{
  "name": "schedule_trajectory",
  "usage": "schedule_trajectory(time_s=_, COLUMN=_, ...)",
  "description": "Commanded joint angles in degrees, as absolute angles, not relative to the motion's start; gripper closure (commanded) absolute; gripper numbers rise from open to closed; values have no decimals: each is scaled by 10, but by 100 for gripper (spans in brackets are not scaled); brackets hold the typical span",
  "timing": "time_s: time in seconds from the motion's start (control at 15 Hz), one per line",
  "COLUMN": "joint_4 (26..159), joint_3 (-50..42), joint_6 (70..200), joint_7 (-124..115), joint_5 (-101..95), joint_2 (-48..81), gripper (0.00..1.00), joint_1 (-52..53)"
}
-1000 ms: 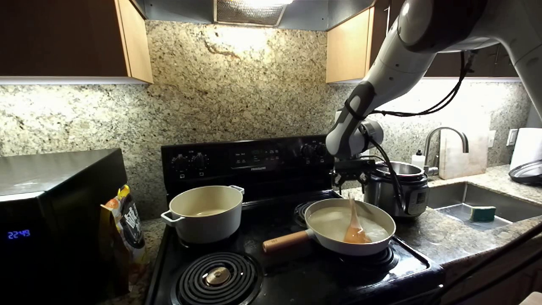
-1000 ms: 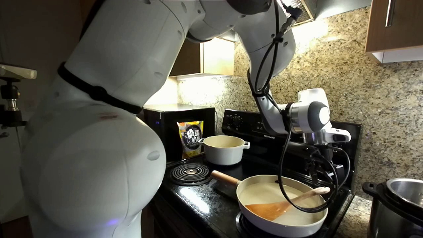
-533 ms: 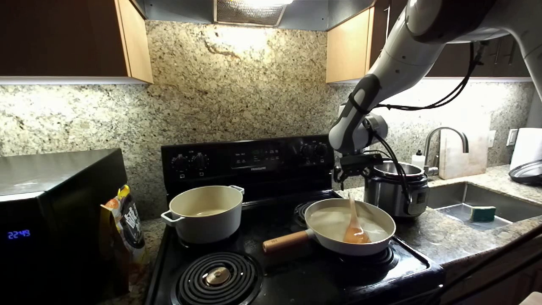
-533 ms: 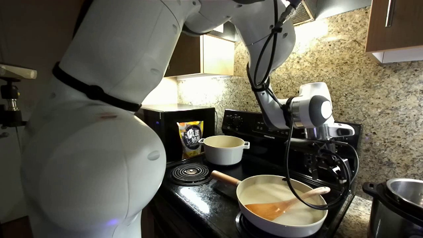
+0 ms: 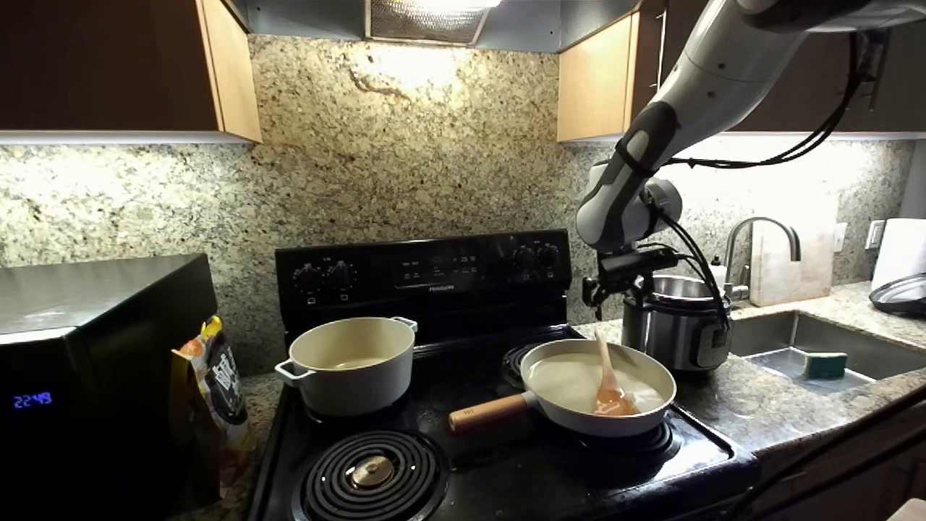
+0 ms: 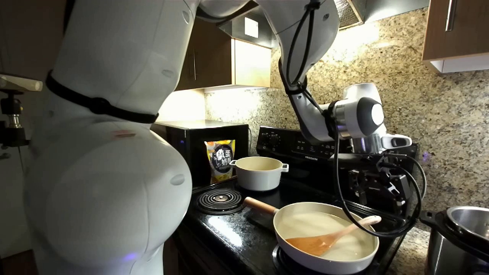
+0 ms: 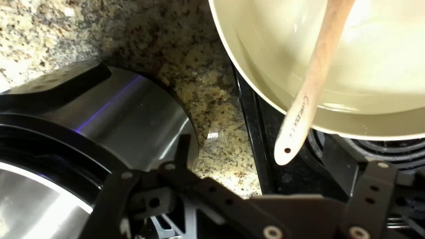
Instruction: Stir the pan using the wooden spatula
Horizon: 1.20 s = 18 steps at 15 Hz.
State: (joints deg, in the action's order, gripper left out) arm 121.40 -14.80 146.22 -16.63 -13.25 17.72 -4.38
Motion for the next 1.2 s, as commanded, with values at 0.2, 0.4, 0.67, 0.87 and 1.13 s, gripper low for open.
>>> schedule_trajectory(time_s=0.2, joint_4=1321, joint_3=-150, joint_6=1448, joint_7=-135, joint_5=-222, joint_2=67, gripper=0, joint_1=-45)
schedule_trajectory(time_s=0.4, joint_4=1355, joint_3=-146, joint_6=1441, joint_7=-142, joint_5=-265, joint_2=27, gripper=0, joint_1=-49)
schedule_trajectory(time_s=0.67, joint_4=1389, joint_3=-137, joint_6=1433, joint_7=-157, joint_5=-317, joint_2=-23, gripper=0, joint_1=-58)
schedule_trajectory(time_s=0.87, joint_4=1407, joint_3=-126, joint_6=1445, joint_7=-170, joint_5=-345, joint_2=-54, gripper=0, joint_1=-68)
schedule_trajectory(time_s=1.13, joint_4=1421, joint_3=-108, joint_6=1454, joint_7=-186, joint_5=-369, joint_2=-85, gripper=0, joint_1=-82)
